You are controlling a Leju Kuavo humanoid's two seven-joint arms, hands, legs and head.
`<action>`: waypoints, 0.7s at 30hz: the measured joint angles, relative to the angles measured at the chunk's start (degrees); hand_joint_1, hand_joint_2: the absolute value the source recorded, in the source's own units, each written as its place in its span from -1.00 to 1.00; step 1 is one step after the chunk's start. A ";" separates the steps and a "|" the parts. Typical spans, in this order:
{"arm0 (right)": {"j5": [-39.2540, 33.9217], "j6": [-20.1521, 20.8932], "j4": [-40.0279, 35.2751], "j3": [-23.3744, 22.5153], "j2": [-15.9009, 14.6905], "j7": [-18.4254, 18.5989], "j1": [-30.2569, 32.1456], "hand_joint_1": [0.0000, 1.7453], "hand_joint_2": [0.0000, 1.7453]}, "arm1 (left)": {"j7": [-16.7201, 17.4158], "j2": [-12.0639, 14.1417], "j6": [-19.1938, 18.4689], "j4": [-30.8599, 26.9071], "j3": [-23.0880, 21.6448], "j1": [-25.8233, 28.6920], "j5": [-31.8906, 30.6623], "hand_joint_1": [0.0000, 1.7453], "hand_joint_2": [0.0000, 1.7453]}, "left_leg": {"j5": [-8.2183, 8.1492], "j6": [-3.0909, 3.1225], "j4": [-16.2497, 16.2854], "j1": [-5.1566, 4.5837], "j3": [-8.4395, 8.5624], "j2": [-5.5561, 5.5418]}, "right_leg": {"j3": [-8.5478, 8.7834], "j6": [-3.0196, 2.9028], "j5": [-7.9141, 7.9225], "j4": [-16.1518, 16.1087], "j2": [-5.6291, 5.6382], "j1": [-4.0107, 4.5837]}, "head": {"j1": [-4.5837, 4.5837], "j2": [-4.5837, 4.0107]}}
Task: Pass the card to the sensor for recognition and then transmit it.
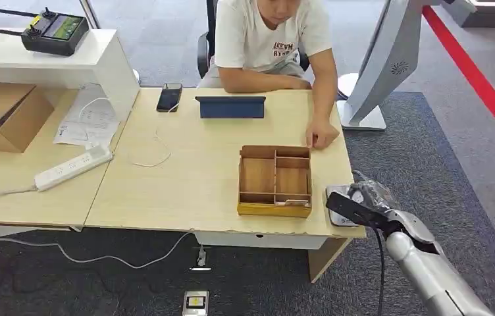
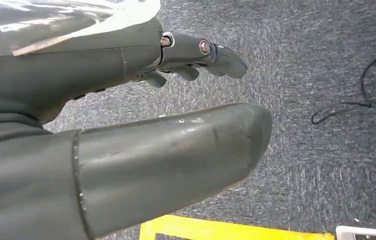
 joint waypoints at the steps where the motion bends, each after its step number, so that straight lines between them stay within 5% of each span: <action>1: 0.00 0.00 0.09 0.00 0.00 0.00 0.00 1.00 1.00 | 0.00 0.00 0.00 0.00 0.00 0.00 0.02 -1.00 -1.00 | 0.00 0.00 0.00 0.00 0.01 0.00 | 0.01 0.00 0.00 0.00 0.00 0.00 | 0.02 0.00; 21: 0.20 0.09 -3.54 0.13 -0.85 0.72 -2.26 1.00 1.00 | -0.53 0.02 0.24 0.00 0.00 -0.07 -0.46 -1.00 -1.00 | 0.01 0.00 0.01 -0.01 -0.01 0.00 | 0.05 0.02 0.03 0.00 0.00 -0.01 | 0.00 0.00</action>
